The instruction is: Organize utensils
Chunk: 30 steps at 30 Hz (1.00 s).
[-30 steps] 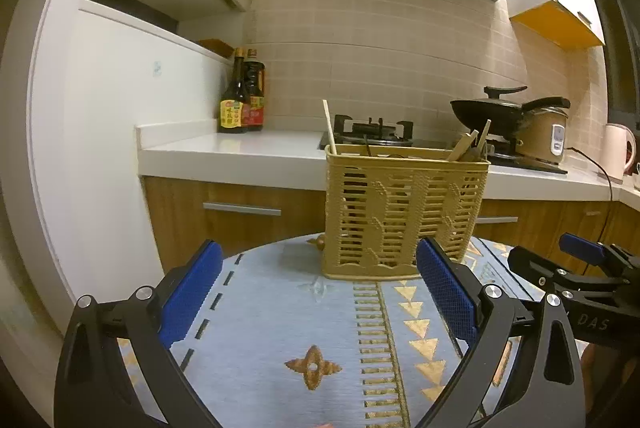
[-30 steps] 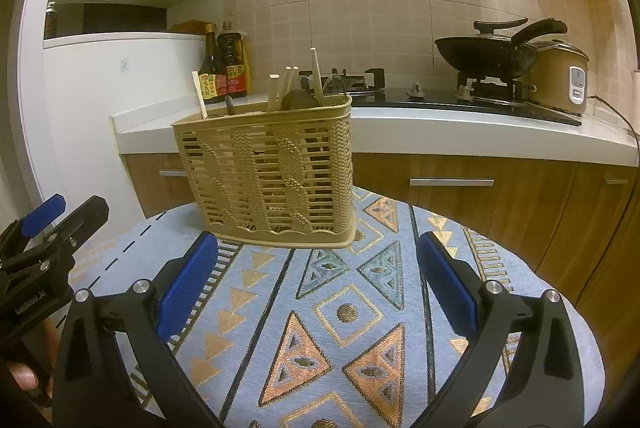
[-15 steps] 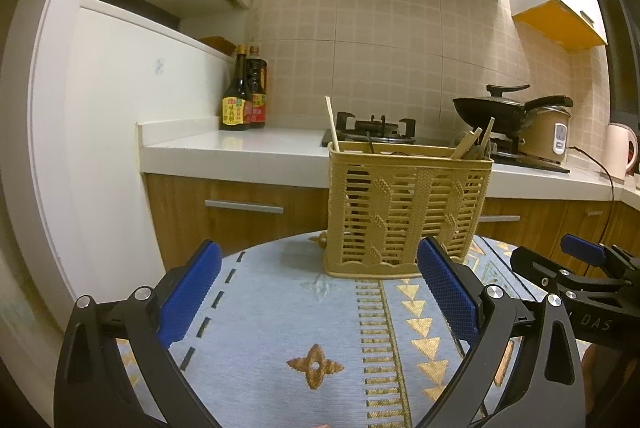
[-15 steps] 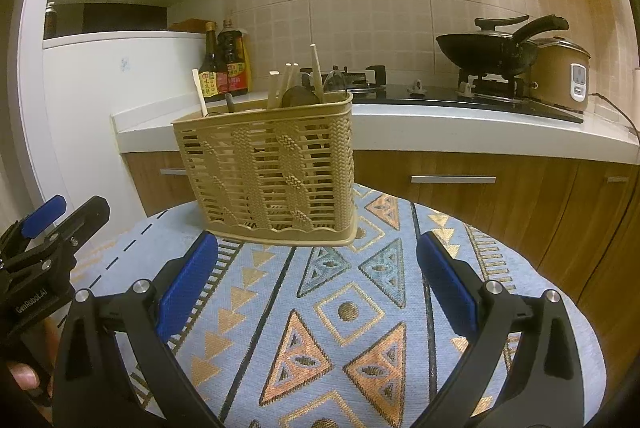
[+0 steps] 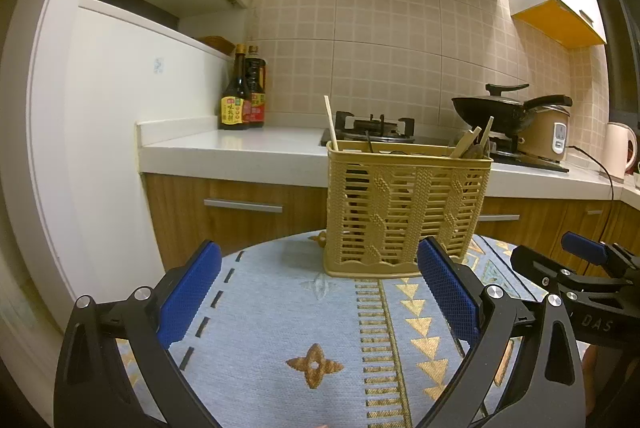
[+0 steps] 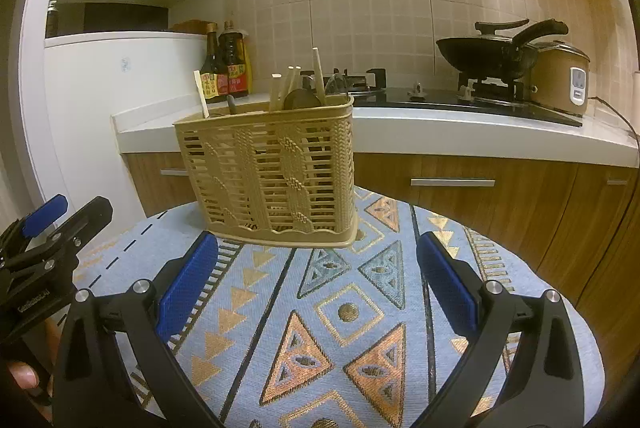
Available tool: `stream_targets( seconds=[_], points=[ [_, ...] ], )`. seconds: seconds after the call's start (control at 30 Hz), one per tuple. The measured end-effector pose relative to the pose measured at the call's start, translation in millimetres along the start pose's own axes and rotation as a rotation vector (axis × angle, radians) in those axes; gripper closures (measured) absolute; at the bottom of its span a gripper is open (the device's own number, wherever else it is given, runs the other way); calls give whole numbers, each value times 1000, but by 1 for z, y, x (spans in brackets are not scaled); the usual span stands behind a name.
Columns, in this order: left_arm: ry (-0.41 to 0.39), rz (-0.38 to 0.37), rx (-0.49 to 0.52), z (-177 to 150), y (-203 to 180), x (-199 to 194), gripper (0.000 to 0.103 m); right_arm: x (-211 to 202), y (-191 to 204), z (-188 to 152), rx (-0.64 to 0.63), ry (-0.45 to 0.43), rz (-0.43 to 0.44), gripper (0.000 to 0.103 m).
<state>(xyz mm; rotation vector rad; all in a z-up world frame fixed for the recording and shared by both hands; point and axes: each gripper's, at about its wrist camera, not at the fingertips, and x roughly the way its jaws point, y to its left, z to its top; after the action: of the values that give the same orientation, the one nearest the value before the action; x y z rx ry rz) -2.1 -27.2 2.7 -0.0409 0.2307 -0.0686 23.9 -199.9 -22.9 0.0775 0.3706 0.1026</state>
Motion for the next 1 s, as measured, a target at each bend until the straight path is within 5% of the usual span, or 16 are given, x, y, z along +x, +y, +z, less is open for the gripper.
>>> stream_targets(
  seconds=[1.0],
  points=[
    [6,-6,5,-3,-1,1,8,-2,1,1,-2,-9,-4,8]
  ],
)
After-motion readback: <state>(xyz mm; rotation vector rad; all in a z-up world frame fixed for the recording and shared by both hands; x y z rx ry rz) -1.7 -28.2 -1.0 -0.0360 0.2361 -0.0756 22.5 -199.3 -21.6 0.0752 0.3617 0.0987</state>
